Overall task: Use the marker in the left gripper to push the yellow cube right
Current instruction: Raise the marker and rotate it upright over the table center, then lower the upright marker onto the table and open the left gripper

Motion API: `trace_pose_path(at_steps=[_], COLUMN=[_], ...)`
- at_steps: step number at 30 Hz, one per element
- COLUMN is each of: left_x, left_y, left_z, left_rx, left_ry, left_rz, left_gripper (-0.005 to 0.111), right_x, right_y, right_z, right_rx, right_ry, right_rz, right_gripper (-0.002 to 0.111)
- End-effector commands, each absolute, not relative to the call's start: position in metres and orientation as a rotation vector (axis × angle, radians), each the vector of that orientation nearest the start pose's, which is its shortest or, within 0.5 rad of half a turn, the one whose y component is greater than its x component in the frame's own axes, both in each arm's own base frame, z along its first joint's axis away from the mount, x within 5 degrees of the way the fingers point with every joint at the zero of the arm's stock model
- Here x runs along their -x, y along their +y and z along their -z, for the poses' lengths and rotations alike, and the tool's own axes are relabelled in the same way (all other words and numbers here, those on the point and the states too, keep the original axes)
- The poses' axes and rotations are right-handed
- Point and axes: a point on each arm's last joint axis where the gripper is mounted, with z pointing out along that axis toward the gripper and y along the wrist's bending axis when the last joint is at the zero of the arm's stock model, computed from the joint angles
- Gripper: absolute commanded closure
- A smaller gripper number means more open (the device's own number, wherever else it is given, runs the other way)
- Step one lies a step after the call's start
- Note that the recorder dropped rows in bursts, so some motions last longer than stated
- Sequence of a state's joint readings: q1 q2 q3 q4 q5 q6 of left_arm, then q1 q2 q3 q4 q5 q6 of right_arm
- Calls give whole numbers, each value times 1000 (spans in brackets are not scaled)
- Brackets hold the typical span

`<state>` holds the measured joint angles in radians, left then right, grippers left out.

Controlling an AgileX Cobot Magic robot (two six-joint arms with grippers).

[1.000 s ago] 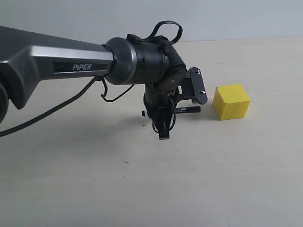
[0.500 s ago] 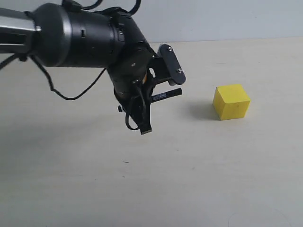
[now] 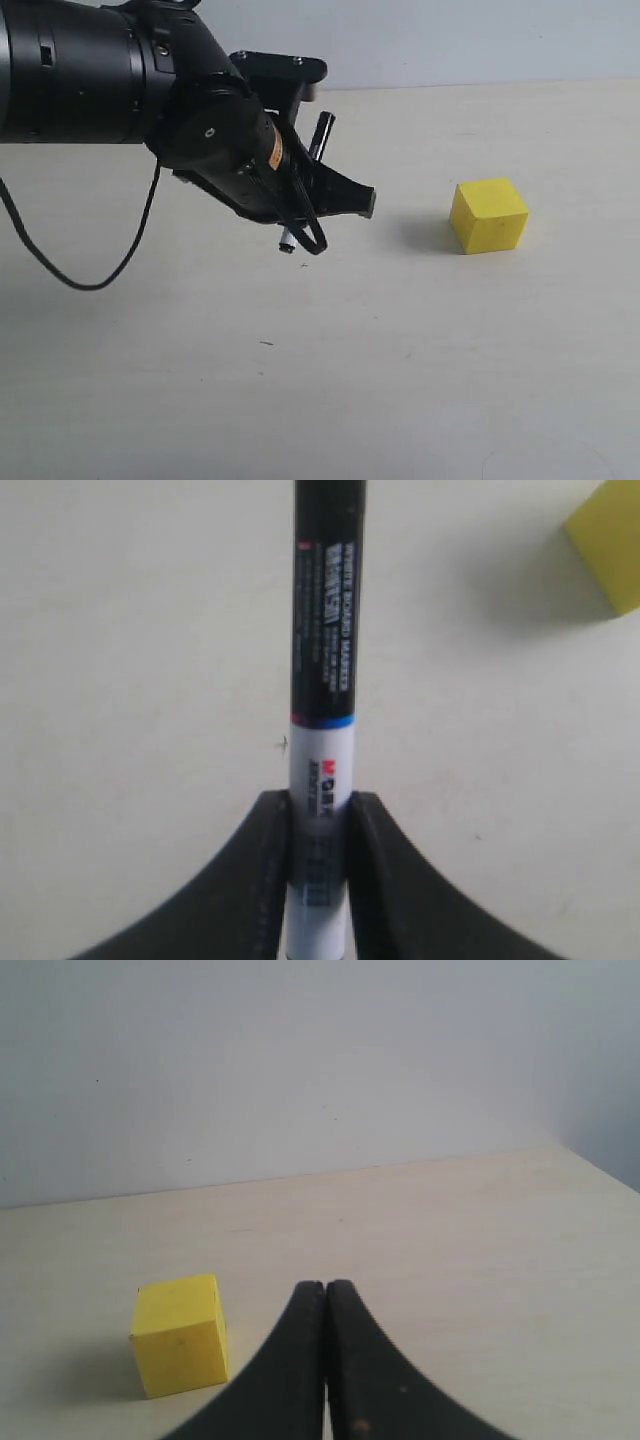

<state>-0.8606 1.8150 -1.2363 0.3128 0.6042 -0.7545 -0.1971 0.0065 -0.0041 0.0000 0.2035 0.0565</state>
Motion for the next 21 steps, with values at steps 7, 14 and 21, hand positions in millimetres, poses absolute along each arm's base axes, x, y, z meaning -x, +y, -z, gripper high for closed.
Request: trace_pose_path(at_steps=[7, 14, 21], left_x=[-252, -265, -285], left_y=[-269, -274, -287], left_z=[-197, -177, -161], left_rx=[-72, 16, 51], left_ry=[2811, 2866, 2892], left_rz=[192, 197, 171], left_gripper=[107, 107, 107], right_x=[-55, -55, -55], right_y=[-11, -11, -11], right_z=[-195, -195, -195], right_rx=[-218, -217, -219], right_ry=[1669, 1669, 1669], right_rz=[113, 115, 113], right_gripper=[108, 108, 108])
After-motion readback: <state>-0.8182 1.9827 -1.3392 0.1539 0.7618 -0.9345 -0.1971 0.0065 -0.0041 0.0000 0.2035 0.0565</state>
